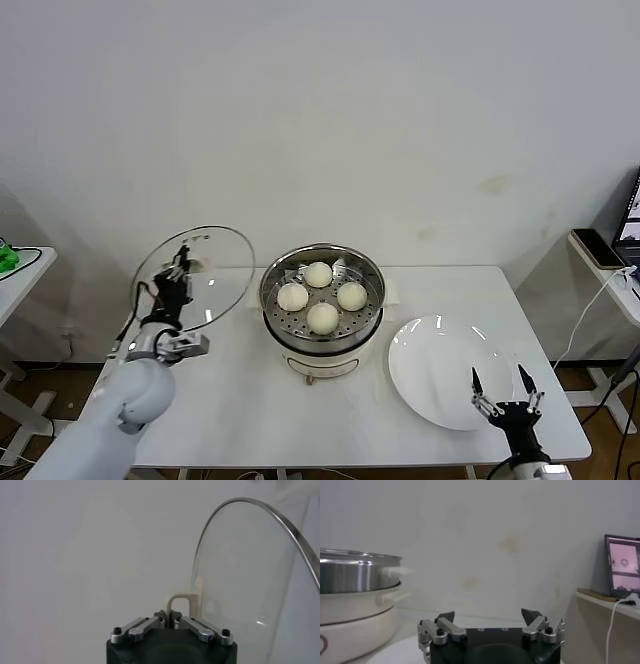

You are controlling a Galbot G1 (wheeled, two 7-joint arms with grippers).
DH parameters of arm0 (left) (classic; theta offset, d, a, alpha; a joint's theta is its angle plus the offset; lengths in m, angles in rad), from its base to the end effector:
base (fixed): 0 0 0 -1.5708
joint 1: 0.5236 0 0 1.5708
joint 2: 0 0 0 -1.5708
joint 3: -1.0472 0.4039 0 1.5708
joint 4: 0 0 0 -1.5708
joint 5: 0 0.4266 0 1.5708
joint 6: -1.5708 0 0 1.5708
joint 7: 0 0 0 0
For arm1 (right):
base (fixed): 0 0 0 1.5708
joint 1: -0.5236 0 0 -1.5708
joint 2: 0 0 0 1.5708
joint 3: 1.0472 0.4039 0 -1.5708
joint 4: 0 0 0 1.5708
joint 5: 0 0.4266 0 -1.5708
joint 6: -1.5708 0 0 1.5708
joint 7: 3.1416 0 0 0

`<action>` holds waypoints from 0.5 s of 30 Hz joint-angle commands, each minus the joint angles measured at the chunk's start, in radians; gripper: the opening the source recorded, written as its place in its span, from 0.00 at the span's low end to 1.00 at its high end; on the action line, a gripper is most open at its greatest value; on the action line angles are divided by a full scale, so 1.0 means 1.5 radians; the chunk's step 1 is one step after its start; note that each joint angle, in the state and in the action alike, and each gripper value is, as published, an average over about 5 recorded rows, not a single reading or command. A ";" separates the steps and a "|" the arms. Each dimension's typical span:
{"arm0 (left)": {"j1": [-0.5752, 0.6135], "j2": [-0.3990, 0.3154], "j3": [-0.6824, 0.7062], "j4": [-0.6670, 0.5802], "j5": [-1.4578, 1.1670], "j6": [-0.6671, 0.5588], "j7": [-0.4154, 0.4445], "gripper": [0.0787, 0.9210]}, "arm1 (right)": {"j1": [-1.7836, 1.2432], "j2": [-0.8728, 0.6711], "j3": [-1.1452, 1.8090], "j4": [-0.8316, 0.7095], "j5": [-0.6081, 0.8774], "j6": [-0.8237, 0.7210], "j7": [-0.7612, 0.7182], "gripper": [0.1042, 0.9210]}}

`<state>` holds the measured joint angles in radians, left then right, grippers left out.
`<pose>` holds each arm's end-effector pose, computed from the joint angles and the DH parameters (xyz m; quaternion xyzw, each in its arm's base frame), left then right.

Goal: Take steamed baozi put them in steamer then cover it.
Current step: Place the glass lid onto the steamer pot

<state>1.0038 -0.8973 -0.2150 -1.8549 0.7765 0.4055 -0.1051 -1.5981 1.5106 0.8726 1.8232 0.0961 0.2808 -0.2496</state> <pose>0.4028 0.0801 -0.2826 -0.0396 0.7599 0.6473 0.0448 0.1798 -0.1589 -0.4489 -0.0225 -0.9973 0.0694 0.0045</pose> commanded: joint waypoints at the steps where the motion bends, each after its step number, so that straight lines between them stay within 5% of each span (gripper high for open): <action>1: -0.147 -0.057 0.163 -0.036 0.096 0.098 0.099 0.06 | 0.010 0.029 -0.005 -0.009 -0.062 -0.001 0.019 0.88; 15: -0.180 -0.201 0.255 0.011 0.299 0.154 0.226 0.06 | 0.028 0.046 -0.029 -0.027 -0.111 -0.004 0.039 0.88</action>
<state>0.7996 -1.0503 0.0436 -1.8761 1.0117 0.5696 0.1033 -1.5655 1.5651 0.8444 1.7936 -0.0167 0.2744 -0.2065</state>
